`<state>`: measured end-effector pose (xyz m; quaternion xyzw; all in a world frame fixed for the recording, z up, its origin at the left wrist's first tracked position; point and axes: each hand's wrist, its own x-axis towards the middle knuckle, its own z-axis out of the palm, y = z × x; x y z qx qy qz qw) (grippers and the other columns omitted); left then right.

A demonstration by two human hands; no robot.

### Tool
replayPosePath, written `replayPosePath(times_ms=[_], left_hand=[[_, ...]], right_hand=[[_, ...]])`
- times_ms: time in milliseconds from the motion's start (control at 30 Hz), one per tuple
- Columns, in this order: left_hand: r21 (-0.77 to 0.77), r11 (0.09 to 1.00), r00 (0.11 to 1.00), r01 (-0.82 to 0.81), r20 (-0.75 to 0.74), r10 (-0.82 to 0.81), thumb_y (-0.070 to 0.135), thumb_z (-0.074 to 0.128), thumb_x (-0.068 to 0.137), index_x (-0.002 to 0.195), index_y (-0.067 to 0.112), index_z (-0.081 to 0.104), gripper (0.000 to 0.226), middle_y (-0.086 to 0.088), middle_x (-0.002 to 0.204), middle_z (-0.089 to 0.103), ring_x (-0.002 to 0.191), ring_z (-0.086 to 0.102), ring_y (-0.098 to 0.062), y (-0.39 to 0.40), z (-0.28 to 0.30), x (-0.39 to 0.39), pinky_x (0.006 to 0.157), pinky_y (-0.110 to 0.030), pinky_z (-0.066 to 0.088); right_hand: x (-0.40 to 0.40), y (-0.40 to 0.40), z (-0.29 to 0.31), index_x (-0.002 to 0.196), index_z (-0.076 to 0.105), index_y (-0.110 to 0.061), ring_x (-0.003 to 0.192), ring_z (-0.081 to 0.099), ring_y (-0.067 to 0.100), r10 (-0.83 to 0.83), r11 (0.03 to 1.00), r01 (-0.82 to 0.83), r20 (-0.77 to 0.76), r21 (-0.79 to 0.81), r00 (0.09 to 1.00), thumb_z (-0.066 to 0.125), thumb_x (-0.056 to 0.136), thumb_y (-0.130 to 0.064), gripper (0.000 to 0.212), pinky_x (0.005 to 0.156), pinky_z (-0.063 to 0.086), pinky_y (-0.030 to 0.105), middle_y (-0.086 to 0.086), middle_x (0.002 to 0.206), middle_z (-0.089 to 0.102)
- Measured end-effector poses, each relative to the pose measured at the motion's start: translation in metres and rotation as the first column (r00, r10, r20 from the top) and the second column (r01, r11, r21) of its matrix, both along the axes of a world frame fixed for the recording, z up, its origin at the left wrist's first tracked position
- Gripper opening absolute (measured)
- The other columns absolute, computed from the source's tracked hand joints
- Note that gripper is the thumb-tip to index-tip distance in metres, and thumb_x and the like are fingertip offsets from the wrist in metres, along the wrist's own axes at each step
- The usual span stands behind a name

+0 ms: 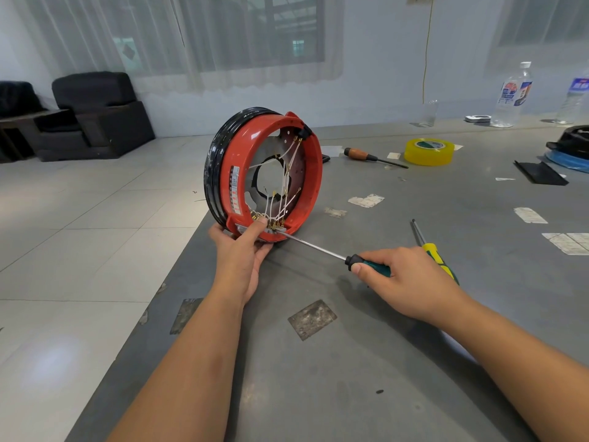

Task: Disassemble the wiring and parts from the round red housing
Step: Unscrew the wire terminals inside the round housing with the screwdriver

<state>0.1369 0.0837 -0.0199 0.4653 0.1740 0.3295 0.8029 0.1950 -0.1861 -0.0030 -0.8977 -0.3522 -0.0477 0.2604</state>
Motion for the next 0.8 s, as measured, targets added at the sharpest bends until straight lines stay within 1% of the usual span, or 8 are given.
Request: replayPosePath(times_ms=[100,200,267,333,433,533,667,800], left_hand=[[-0.002,1.0,1.0,0.003,-0.002,-0.003,0.004,0.076,0.093,0.12,0.024,0.044,0.047,-0.015,0.137,0.063,0.112,0.075,-0.031,0.0,0.0,0.0,0.093,-0.051,0.062],[0.001,1.0,1.0,0.009,0.001,-0.009,0.004,0.077,0.093,0.122,0.026,0.045,0.048,-0.013,0.137,0.063,0.113,0.075,-0.03,0.0,0.0,0.0,0.092,-0.05,0.063],[0.003,1.0,1.0,0.003,-0.001,-0.003,0.004,0.077,0.093,0.121,0.027,0.045,0.048,-0.012,0.136,0.063,0.112,0.075,-0.03,-0.001,0.0,-0.001,0.092,-0.05,0.063],[-0.009,1.0,1.0,-0.009,-0.001,0.009,0.004,0.076,0.093,0.119,0.026,0.045,0.046,-0.013,0.135,0.063,0.11,0.076,-0.03,-0.001,0.0,0.0,0.091,-0.048,0.064],[-0.043,0.999,1.0,-0.024,0.005,0.025,0.003,0.074,0.093,0.117,0.026,0.045,0.044,-0.015,0.134,0.063,0.109,0.075,-0.033,-0.002,0.001,-0.001,0.089,-0.045,0.065],[-0.059,0.998,0.999,-0.036,0.001,0.036,0.004,0.073,0.093,0.115,0.026,0.044,0.043,-0.016,0.133,0.062,0.11,0.075,-0.034,-0.002,0.002,-0.001,0.089,-0.045,0.065],[-0.095,0.995,0.999,-0.039,0.006,0.039,0.004,0.071,0.094,0.113,0.024,0.041,0.041,-0.018,0.132,0.06,0.111,0.074,-0.036,-0.003,0.004,-0.001,0.089,-0.046,0.065],[-0.132,0.99,0.998,-0.051,0.022,0.054,0.004,0.07,0.094,0.113,0.022,0.039,0.041,-0.017,0.127,0.062,0.113,0.073,-0.037,-0.003,0.005,-0.001,0.09,-0.049,0.064]], right_hand=[[0.001,0.001,0.0,0.107,0.074,-0.041,0.058,0.058,0.011,0.011,1.0,-0.011,-0.026,-0.001,1.0,0.045,0.095,-0.061,0.037,0.047,0.038,0.026,-0.004,0.064,0.065],[0.0,0.001,-0.001,0.105,0.074,-0.041,0.06,0.058,0.011,0.007,1.0,-0.007,-0.037,0.011,0.999,0.048,0.096,-0.059,0.033,0.043,0.035,0.021,-0.004,0.06,0.062],[-0.001,0.001,-0.002,0.103,0.074,-0.037,0.065,0.057,0.007,0.007,1.0,-0.006,-0.035,0.021,0.999,0.047,0.097,-0.059,0.035,0.045,0.037,0.02,-0.007,0.061,0.06],[-0.004,0.003,-0.003,0.103,0.074,-0.034,0.067,0.057,0.004,0.004,1.0,-0.004,-0.022,0.011,1.0,0.045,0.097,-0.059,0.039,0.044,0.034,0.022,-0.012,0.065,0.06],[-0.008,0.007,-0.004,0.106,0.073,-0.037,0.059,0.057,0.008,-0.011,1.0,0.012,-0.038,0.011,0.999,0.043,0.097,-0.061,0.039,0.045,0.035,0.023,-0.009,0.059,0.059],[-0.013,0.01,-0.004,0.109,0.071,-0.038,0.058,0.057,0.009,-0.025,1.0,0.024,-0.027,-0.005,0.999,0.042,0.098,-0.062,0.039,0.047,0.033,0.023,-0.009,0.062,0.06],[-0.019,0.014,-0.004,0.11,0.069,-0.036,0.064,0.059,0.012,-0.052,0.998,0.052,0.0,-0.032,0.999,0.042,0.1,-0.06,0.037,0.052,0.046,0.032,-0.008,0.066,0.061],[-0.026,0.019,-0.005,0.108,0.065,-0.035,0.074,0.06,0.026,-0.069,0.997,0.069,-0.004,-0.035,0.998,0.042,0.1,-0.058,0.034,0.065,0.054,0.042,-0.004,0.068,0.06]])
